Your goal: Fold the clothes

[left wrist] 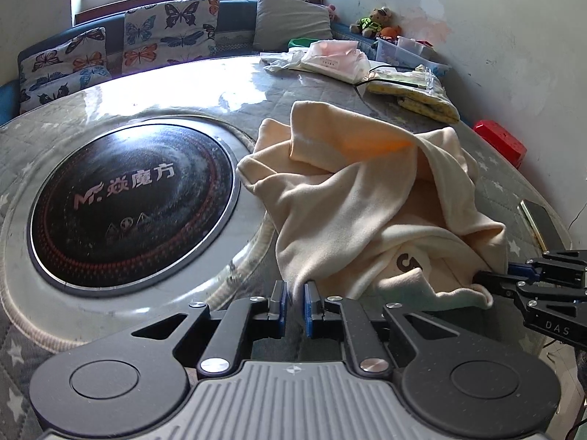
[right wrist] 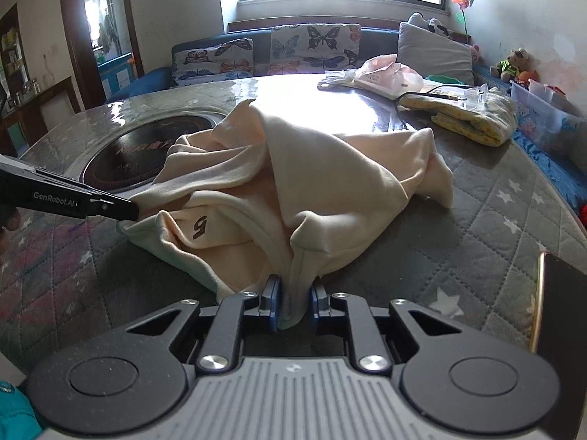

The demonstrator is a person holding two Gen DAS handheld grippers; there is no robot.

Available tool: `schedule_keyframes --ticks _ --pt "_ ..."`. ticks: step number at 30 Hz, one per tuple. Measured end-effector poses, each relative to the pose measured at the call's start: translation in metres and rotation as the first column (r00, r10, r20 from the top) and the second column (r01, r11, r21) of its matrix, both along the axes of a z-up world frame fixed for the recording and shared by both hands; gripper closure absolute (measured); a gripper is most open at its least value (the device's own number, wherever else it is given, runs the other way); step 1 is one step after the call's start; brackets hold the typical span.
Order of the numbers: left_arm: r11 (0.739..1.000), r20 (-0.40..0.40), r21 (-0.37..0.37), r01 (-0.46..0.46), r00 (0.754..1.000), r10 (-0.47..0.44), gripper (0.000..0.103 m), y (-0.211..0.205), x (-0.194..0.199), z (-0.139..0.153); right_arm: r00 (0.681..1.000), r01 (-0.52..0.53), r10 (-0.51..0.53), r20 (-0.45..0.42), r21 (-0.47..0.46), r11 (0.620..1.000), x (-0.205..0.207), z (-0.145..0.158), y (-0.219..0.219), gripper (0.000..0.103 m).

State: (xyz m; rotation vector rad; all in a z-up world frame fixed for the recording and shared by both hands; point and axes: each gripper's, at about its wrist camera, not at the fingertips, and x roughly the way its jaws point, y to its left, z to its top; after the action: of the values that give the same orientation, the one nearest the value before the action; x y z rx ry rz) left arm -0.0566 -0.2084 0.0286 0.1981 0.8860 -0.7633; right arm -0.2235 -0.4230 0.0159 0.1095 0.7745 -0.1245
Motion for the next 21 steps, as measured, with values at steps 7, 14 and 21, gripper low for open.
schedule_keyframes --ticks 7,14,21 --pt "1.000 -0.006 0.007 -0.021 1.000 0.021 0.092 0.011 -0.012 -0.005 1.000 -0.008 0.008 -0.002 -0.031 1.000 -0.008 0.000 0.007 0.086" --pt "0.999 0.010 0.037 -0.036 0.999 0.036 0.092 0.014 -0.022 -0.003 1.000 0.017 -0.017 0.009 -0.038 0.999 -0.012 0.001 0.011 0.084" --pt "0.994 0.042 0.101 -0.046 0.998 0.042 0.086 0.012 -0.031 -0.002 0.999 0.049 -0.048 0.015 -0.046 0.998 -0.016 0.001 0.012 0.070"
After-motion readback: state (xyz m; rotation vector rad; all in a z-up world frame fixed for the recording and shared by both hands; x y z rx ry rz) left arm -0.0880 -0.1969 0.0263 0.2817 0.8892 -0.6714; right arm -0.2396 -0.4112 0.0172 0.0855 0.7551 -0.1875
